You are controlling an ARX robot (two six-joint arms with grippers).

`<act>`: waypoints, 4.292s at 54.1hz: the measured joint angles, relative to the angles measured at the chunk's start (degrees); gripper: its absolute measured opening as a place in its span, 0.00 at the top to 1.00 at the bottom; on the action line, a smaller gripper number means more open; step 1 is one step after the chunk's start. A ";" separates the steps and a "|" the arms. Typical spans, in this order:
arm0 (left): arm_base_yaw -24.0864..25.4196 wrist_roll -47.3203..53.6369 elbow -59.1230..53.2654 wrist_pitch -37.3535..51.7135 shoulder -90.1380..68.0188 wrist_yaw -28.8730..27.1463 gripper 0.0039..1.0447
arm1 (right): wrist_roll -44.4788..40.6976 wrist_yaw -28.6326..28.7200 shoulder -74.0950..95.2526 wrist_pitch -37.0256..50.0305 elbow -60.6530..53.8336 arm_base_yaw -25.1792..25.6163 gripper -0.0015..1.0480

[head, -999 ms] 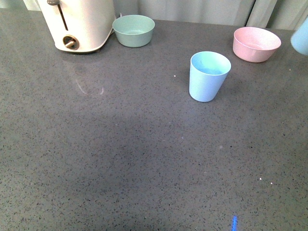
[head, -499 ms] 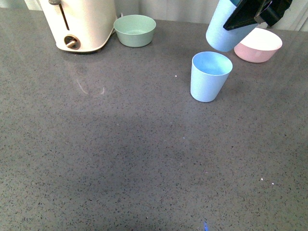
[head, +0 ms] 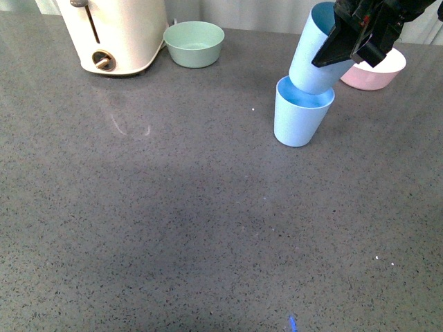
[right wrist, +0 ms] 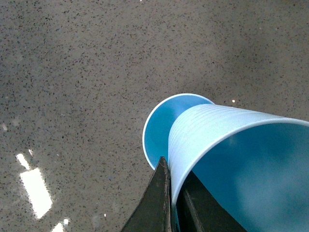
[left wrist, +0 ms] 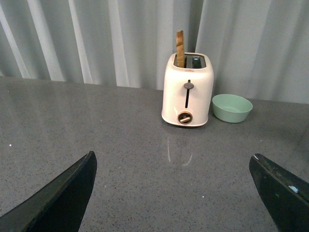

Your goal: Stack blue cups with both arms

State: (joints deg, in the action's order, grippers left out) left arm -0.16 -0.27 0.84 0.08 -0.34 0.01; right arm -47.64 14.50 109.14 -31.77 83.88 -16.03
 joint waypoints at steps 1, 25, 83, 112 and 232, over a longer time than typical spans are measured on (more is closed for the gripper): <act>0.00 0.00 0.00 0.00 0.00 0.00 0.08 | 0.00 0.00 0.13 0.00 0.00 -0.04 0.98; 0.00 0.00 0.00 0.00 0.00 0.00 0.08 | -0.02 -0.74 2.29 0.04 0.00 -0.87 0.98; 0.00 0.00 0.00 0.00 0.00 0.00 0.08 | 20.52 3.85 -19.47 25.73 -16.15 9.94 0.09; 0.00 0.00 0.00 0.00 0.00 0.00 0.08 | 46.60 -17.92 -40.79 73.57 -57.37 12.59 0.73; 0.00 0.02 0.00 0.00 0.00 -0.02 0.08 | 47.08 -14.51 -106.92 32.52 -82.51 15.96 0.98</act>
State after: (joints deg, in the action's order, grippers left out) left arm -0.16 -0.25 0.84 0.08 -0.34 -0.01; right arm -0.56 -0.01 2.22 0.75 1.37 -0.08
